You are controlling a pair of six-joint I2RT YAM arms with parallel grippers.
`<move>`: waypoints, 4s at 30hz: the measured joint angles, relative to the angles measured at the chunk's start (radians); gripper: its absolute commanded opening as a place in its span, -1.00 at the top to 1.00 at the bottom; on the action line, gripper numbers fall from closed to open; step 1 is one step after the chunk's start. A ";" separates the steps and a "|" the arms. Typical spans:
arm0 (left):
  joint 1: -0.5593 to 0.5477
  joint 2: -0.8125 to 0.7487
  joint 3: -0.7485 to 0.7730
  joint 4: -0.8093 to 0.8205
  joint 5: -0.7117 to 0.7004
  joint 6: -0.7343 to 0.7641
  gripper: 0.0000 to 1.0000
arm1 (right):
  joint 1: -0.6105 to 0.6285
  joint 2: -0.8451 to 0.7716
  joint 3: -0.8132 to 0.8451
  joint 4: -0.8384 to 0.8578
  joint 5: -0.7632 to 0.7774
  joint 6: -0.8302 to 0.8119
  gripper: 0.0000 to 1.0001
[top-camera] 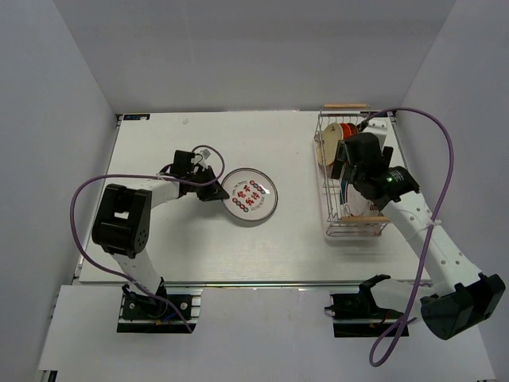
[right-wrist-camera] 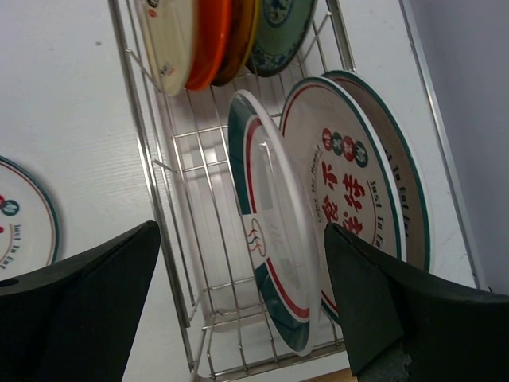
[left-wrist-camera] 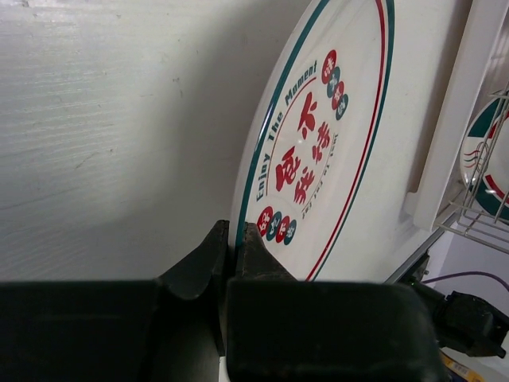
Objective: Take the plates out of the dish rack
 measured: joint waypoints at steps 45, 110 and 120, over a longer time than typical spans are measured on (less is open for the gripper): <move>-0.001 -0.492 0.087 -0.317 -0.354 -0.046 -0.96 | -0.057 0.066 -0.072 -0.051 0.084 -0.126 0.95; 0.002 -0.436 -0.051 -0.135 -0.061 -0.068 1.00 | -0.057 0.031 -0.058 0.366 -0.732 0.051 -0.78; 0.005 -0.229 -0.048 -0.159 -0.106 -0.068 1.00 | -0.058 -0.233 -0.093 0.195 -0.319 0.003 -0.78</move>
